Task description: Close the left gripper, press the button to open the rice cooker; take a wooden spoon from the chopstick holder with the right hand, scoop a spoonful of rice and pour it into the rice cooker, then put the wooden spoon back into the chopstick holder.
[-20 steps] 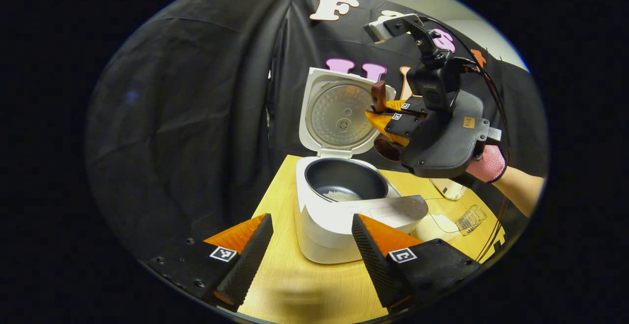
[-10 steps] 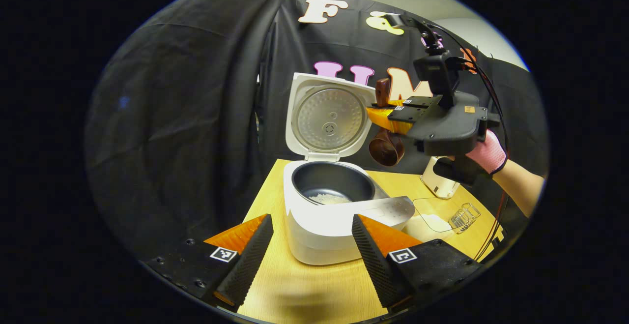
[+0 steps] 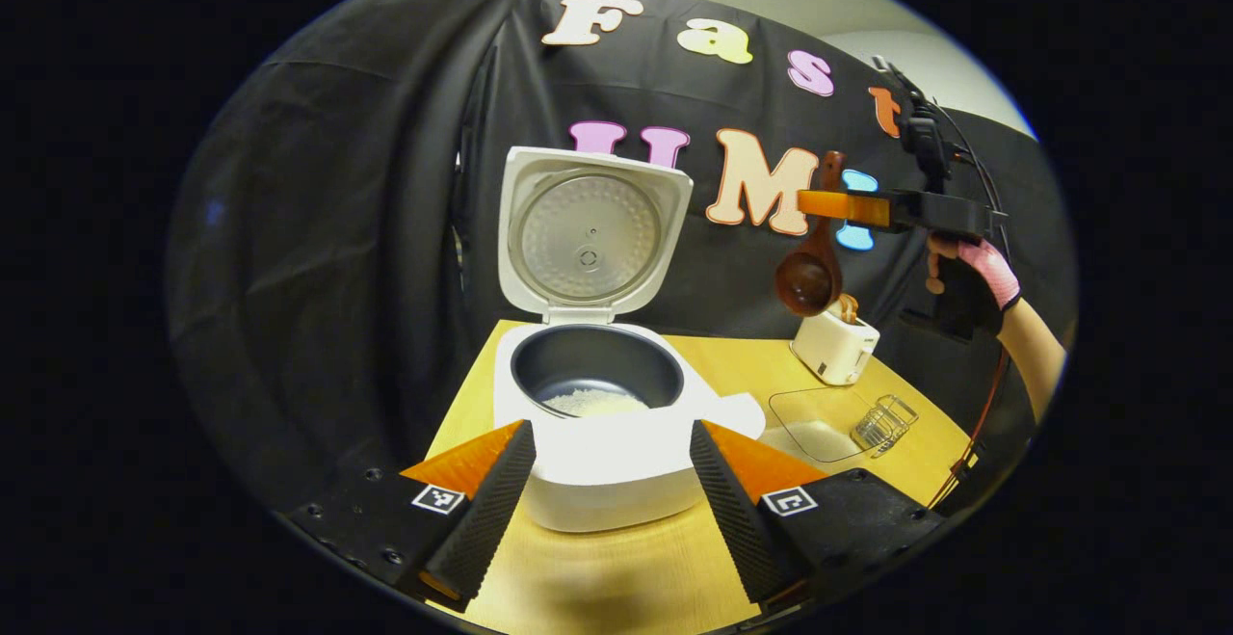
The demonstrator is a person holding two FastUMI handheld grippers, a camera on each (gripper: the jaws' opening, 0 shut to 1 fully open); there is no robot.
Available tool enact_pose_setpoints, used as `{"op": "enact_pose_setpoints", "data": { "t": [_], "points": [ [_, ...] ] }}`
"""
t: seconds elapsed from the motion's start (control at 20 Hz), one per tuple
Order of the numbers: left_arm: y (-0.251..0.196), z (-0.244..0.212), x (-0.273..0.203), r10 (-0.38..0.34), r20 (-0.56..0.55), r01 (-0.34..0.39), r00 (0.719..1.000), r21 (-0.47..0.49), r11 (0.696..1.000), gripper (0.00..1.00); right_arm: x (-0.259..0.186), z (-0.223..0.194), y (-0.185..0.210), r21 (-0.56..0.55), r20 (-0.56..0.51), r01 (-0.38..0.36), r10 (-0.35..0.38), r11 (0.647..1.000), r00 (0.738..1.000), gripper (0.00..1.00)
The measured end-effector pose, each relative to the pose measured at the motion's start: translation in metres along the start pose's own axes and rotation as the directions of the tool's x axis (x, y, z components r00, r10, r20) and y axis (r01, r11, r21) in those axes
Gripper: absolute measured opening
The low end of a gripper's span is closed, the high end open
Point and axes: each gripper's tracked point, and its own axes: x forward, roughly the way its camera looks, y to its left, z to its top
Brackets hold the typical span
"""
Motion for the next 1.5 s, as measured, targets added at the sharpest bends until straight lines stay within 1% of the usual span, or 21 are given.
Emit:
{"op": "enact_pose_setpoints", "data": {
  "t": [0.15, 0.35, 0.5, 0.6, 0.65, 0.75, 0.9, 1.0, 1.1, 1.25, 1.3, 1.35, 1.5],
  "points": [
    [-0.018, 0.001, 0.008, -0.030, -0.007, 0.030, 1.000, 0.004, 1.000, 0.96, -0.023, -0.008, -0.070, 0.021, -0.018, 0.104, -0.104, 0.994, 0.994, 0.10],
    [-0.039, 0.001, 0.019, -0.058, -0.018, 0.058, 0.998, 0.002, 0.998, 0.95, -0.063, -0.028, -0.155, 0.048, -0.051, 0.222, -0.220, 0.974, 0.974, 0.11],
    [-0.052, 0.002, 0.027, -0.065, -0.029, 0.065, 0.997, 0.007, 0.998, 0.96, -0.092, -0.051, -0.204, 0.058, -0.081, 0.281, -0.276, 0.958, 0.958, 0.11],
    [-0.061, 0.003, 0.030, -0.069, -0.028, 0.070, 0.997, 0.012, 0.998, 0.96, -0.111, -0.074, -0.232, 0.075, -0.099, 0.317, -0.309, 0.946, 0.946, 0.12],
    [-0.065, 0.005, 0.032, -0.071, -0.023, 0.071, 0.997, 0.015, 0.997, 0.96, -0.118, -0.085, -0.242, 0.086, -0.113, 0.331, -0.321, 0.940, 0.940, 0.10],
    [-0.071, 0.005, 0.033, -0.071, -0.028, 0.071, 0.997, 0.019, 0.997, 0.96, -0.127, -0.110, -0.256, 0.109, -0.146, 0.357, -0.341, 0.928, 0.929, 0.09],
    [-0.074, 0.004, 0.030, -0.052, -0.029, 0.053, 0.998, 0.027, 0.998, 0.96, -0.136, -0.142, -0.264, 0.148, -0.164, 0.373, -0.349, 0.916, 0.923, 0.10],
    [-0.072, 0.003, 0.026, -0.029, -0.029, 0.030, 0.999, 0.030, 0.999, 0.96, -0.136, -0.171, -0.265, 0.155, -0.190, 0.391, -0.361, 0.907, 0.913, 0.10],
    [-0.063, 0.000, 0.020, 0.016, -0.034, -0.015, 0.999, 0.043, 0.999, 0.95, -0.133, -0.194, -0.264, 0.147, -0.204, 0.410, -0.378, 0.900, 0.903, 0.10],
    [-0.053, 0.000, 0.009, 0.069, -0.034, -0.068, 0.997, 0.045, 0.997, 0.96, -0.122, -0.224, -0.256, 0.112, -0.227, 0.398, -0.367, 0.910, 0.902, 0.10],
    [-0.050, 0.000, 0.006, 0.081, -0.034, -0.080, 0.996, 0.037, 0.996, 0.95, -0.119, -0.234, -0.254, 0.101, -0.237, 0.392, -0.361, 0.914, 0.902, 0.12],
    [-0.048, 0.000, 0.003, 0.091, -0.033, -0.090, 0.995, 0.029, 0.995, 0.96, -0.116, -0.242, -0.252, 0.096, -0.248, 0.386, -0.353, 0.918, 0.902, 0.10],
    [-0.041, -0.001, -0.005, 0.122, -0.035, -0.121, 0.992, 0.019, 0.992, 0.96, -0.108, -0.265, -0.245, 0.104, -0.275, 0.366, -0.327, 0.925, 0.904, 0.14]
  ]
}}
